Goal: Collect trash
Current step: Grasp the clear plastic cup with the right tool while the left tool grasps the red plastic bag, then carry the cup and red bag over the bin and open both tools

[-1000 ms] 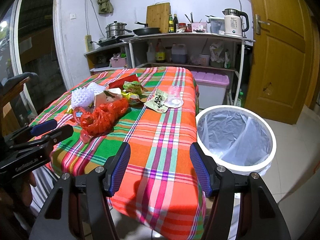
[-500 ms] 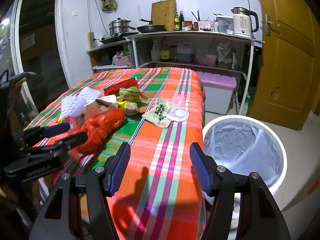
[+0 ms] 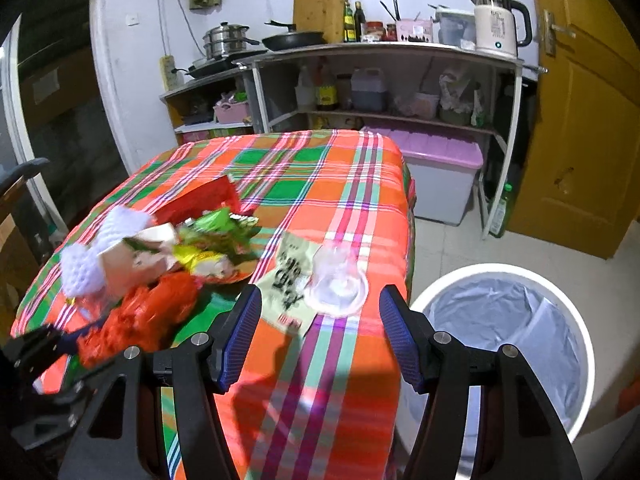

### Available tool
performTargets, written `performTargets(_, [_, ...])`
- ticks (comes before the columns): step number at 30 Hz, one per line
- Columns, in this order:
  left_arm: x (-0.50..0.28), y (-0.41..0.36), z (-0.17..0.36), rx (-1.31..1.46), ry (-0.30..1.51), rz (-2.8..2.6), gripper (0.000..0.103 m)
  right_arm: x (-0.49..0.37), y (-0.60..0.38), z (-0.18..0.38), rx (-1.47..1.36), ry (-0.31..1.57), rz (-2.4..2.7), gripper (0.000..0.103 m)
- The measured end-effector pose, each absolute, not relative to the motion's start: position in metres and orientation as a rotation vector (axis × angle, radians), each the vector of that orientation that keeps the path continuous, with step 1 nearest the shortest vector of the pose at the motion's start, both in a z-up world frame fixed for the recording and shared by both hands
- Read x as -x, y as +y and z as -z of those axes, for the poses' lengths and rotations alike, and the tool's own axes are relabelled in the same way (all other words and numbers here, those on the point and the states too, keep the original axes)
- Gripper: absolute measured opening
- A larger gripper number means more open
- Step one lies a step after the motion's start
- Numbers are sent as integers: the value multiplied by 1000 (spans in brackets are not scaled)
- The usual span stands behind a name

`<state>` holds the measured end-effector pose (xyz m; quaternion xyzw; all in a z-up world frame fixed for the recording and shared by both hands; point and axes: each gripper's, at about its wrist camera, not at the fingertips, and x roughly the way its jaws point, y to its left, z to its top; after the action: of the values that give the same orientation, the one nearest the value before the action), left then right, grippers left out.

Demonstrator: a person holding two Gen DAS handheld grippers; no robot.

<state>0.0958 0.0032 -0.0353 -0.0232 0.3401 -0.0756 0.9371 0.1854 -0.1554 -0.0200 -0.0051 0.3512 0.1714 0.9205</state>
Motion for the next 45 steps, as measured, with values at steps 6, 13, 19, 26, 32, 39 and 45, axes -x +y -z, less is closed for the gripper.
performTargets(6, [-96,7,36,58,695,174,43,-218,-155,29,-14,770,-345,53])
performTargets(13, [-98,10,35,53,695,181,42,-234,-156,37,-37,803,-347,33])
performTargets(19, [-92,8,30,51,686,173,41,-218,-165,27,-64,773,-352,33])
performTargets(26, [-75,0,16,50,658,184,41,-184,-180,17,-95,753,-368,33])
performTargets(32, [-70,-17,4,32,645,225,41,-161,-202,11,-125,736,-341,33])
performTargets(39, [-86,-48,-4,8,644,305,41,-145,-241,9,-159,720,-264,33])
performTargets(45, [-110,-89,-7,-16,639,401,41,-141,-276,17,-195,729,-190,33])
